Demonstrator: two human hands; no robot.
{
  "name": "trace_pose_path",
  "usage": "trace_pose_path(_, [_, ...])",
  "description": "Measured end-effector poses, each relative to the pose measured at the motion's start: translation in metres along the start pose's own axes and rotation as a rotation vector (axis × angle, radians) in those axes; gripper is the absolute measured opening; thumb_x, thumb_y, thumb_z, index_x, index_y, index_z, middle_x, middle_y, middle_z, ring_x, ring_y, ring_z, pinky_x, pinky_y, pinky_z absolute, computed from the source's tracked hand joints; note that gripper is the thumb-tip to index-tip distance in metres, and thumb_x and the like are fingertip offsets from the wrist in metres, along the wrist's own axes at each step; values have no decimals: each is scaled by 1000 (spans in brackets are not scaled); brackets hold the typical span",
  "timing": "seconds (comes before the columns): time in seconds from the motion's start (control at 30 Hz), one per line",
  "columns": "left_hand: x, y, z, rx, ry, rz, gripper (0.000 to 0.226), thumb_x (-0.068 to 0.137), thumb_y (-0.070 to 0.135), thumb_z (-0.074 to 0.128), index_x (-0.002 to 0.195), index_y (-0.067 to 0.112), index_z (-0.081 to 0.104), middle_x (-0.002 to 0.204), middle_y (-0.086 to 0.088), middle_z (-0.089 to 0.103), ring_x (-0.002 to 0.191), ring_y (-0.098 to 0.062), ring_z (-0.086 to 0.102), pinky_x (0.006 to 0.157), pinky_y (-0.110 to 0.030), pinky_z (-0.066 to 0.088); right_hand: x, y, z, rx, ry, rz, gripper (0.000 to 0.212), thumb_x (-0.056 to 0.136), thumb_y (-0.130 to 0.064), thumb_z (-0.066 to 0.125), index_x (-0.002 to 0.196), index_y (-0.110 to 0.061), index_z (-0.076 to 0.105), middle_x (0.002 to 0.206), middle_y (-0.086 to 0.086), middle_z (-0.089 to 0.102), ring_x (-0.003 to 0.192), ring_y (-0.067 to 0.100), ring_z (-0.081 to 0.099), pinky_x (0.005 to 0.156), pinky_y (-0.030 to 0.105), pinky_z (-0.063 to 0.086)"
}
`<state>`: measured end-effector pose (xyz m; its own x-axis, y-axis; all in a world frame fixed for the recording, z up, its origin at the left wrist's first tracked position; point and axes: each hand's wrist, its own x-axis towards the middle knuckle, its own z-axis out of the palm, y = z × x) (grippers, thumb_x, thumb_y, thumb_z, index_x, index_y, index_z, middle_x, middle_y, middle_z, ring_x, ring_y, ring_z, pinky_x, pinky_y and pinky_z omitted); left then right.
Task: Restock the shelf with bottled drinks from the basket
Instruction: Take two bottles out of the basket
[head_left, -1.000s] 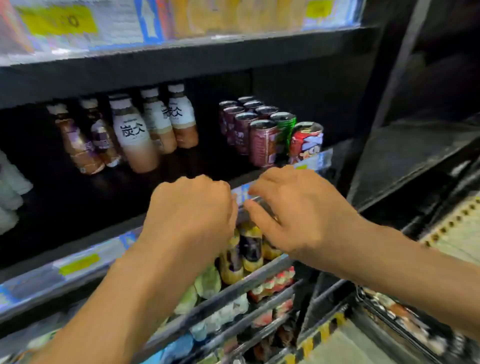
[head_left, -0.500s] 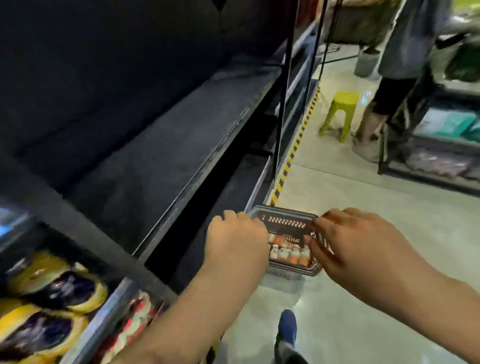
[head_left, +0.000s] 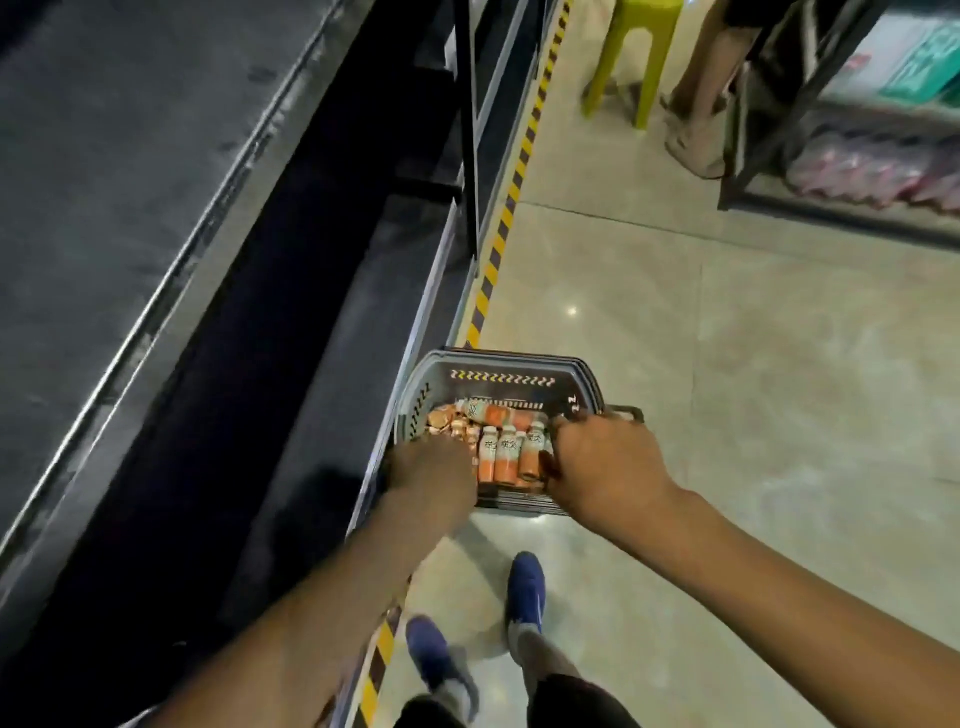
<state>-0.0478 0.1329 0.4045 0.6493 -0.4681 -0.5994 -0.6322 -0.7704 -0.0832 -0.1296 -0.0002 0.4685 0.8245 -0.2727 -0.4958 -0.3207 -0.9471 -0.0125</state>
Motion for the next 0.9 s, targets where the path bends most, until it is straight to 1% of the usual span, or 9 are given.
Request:
trace_pose_path(0.13, [106, -8, 62, 12, -98, 26, 28, 95, 21, 46, 118, 18, 64, 123, -7, 64, 112, -27, 61, 83, -34, 47, 108, -1, 88, -24, -115, 66, 47, 91, -39, 58, 131, -15, 54, 131, 12, 59, 118, 32, 57, 95, 41, 46])
trace_pose_path(0.3, [240, -5, 168, 94, -148, 78, 32, 94, 29, 53, 122, 17, 62, 122, -7, 64, 113, -26, 60, 87, -37, 49, 228, -4, 227, -179, -267, 36, 57, 88, -33, 63, 139, -14, 48, 140, 16, 50, 129, 38, 45, 105, 49, 38])
trace_pose_path(0.43, [336, 5, 269, -35, -167, 63, 38, 95, 28, 53, 131, 16, 54, 126, -9, 61, 115, -29, 58, 89, -41, 49, 318, -3, 349, -26, -305, 75, 53, 93, -29, 59, 140, -12, 44, 141, 16, 49, 130, 38, 44, 106, 48, 37])
trace_pose_path(0.57, [417, 9, 380, -493, -181, -243, 49, 93, 42, 57, 131, 14, 48, 124, -14, 61, 115, -35, 58, 92, -44, 50, 399, -5, 464, 701, -386, 405, 51, 89, -26, 60, 135, -9, 46, 133, 16, 57, 124, 35, 52, 105, 40, 44])
trace_pose_path(0.63, [453, 12, 427, -744, -178, -415, 64, 87, 44, 65, 136, 9, 44, 132, -17, 56, 120, -38, 55, 95, -43, 48, 427, -9, 514, 925, -357, 592, 58, 82, -25, 63, 134, -9, 44, 135, 17, 54, 122, 35, 53, 106, 43, 45])
trace_pose_path(0.7, [480, 16, 459, -886, -146, -525, 81, 81, 47, 73, 142, 7, 36, 143, -19, 45, 127, -40, 48, 101, -47, 46, 447, -15, 552, 961, -292, 677, 62, 83, -26, 66, 136, -7, 39, 139, 19, 47, 126, 36, 47, 109, 45, 41])
trace_pose_path(0.77, [501, 20, 479, -939, -100, -609, 92, 77, 47, 77, 146, 8, 30, 148, -19, 36, 133, -40, 40, 105, -50, 41, 462, -24, 576, 828, -193, 726, 69, 87, -39, 66, 138, -5, 35, 142, 20, 44, 131, 37, 41, 112, 44, 35])
trace_pose_path(0.83, [515, 22, 490, -922, -85, -653, 96, 74, 49, 80, 146, 8, 31, 149, -19, 35, 136, -39, 36, 105, -51, 39, 474, -37, 584, 737, -146, 801, 86, 84, -52, 66, 143, -3, 29, 146, 19, 40, 136, 37, 35, 112, 45, 29])
trace_pose_path(0.9, [526, 24, 494, -943, -92, -658, 100, 71, 50, 82, 146, 8, 31, 148, -20, 39, 136, -39, 38, 106, -51, 38, 487, -46, 590, 686, -96, 863, 97, 79, -59, 69, 147, -4, 26, 146, 17, 40, 135, 35, 36, 110, 45, 32])
